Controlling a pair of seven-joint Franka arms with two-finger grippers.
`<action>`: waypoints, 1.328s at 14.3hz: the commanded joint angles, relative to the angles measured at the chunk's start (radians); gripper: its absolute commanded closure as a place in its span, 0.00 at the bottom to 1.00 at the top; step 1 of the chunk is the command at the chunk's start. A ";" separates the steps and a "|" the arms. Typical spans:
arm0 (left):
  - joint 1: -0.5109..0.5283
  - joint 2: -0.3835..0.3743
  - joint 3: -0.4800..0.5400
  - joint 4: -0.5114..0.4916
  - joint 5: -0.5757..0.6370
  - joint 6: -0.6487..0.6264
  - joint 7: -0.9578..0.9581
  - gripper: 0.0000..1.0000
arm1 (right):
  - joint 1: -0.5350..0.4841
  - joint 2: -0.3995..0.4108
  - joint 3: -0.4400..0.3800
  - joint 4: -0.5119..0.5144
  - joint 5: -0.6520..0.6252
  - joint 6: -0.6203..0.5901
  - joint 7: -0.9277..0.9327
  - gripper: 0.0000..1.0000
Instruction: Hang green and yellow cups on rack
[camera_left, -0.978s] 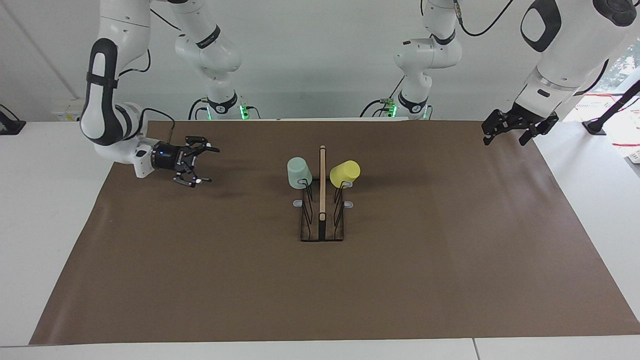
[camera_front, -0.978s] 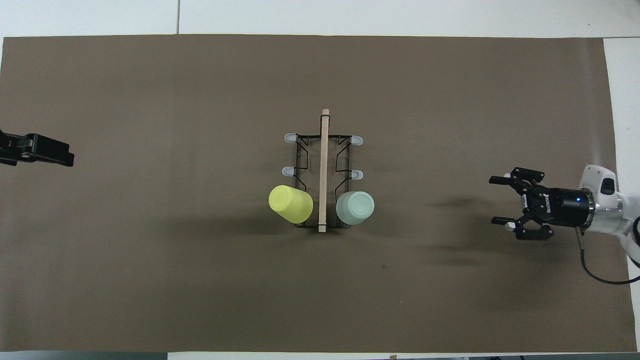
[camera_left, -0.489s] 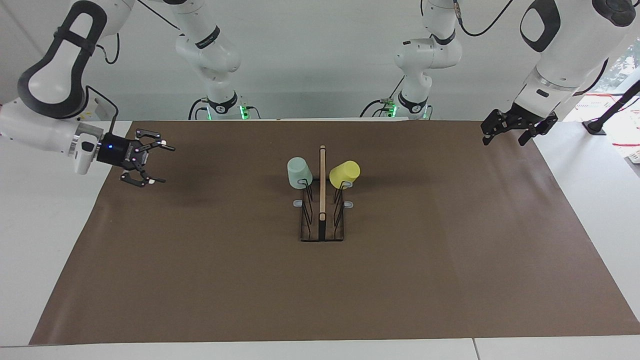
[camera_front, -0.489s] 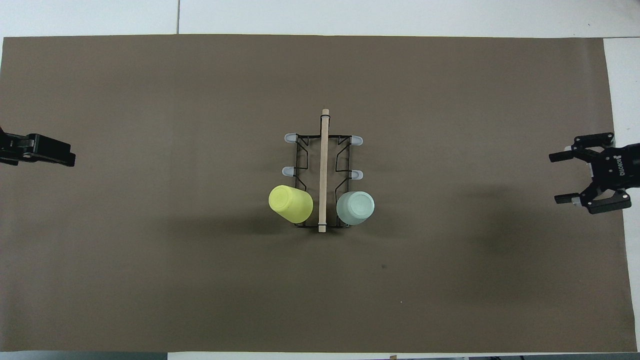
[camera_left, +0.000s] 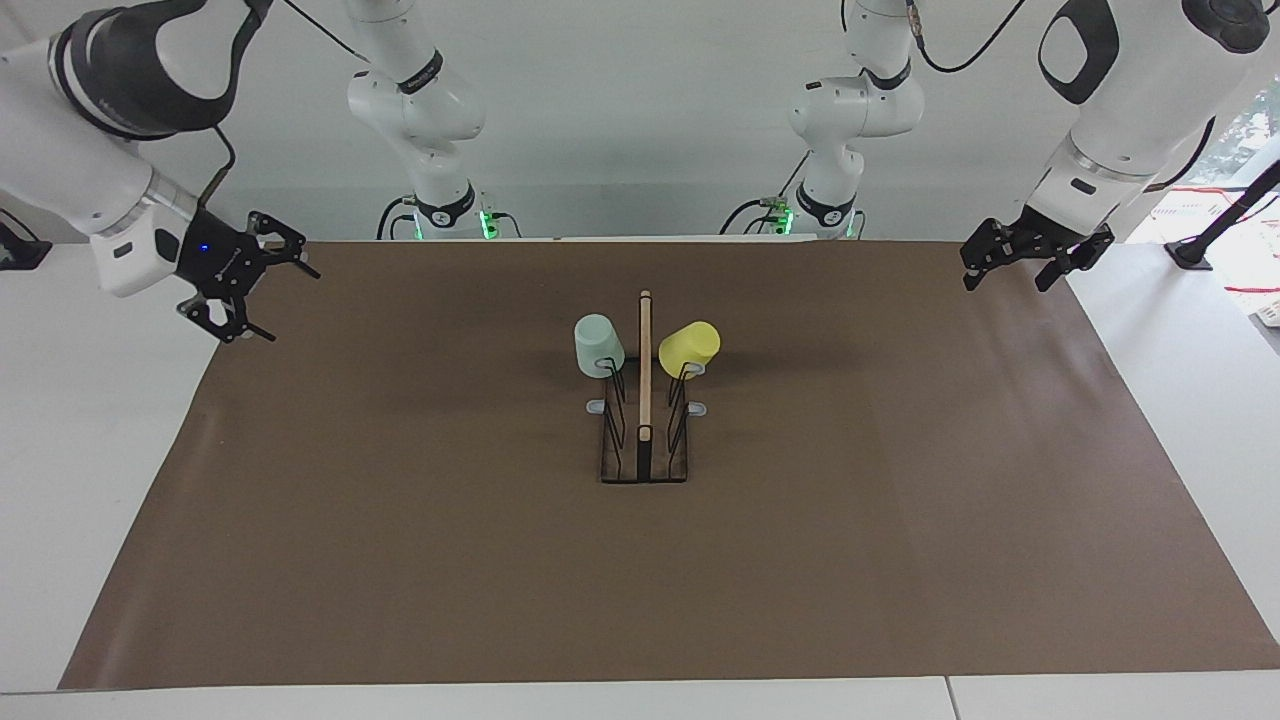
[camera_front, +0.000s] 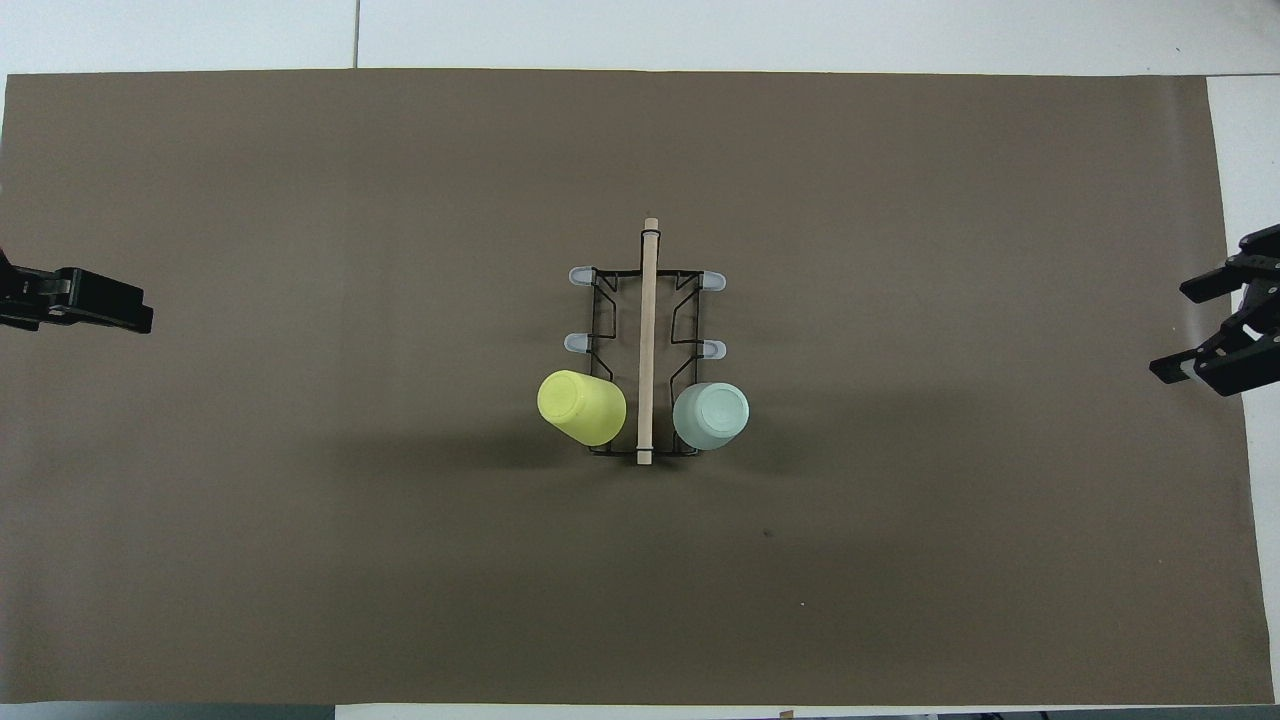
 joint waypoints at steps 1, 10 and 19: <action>0.011 -0.001 -0.001 -0.001 -0.014 -0.005 0.016 0.00 | 0.063 -0.056 0.001 0.000 -0.119 -0.027 0.307 0.00; -0.005 0.001 -0.012 0.002 -0.014 -0.006 0.007 0.00 | 0.137 -0.050 0.001 0.034 -0.222 -0.038 0.872 0.00; -0.020 -0.005 -0.015 -0.006 -0.013 -0.011 0.021 0.00 | 0.162 -0.063 -0.007 0.024 -0.297 -0.029 0.869 0.00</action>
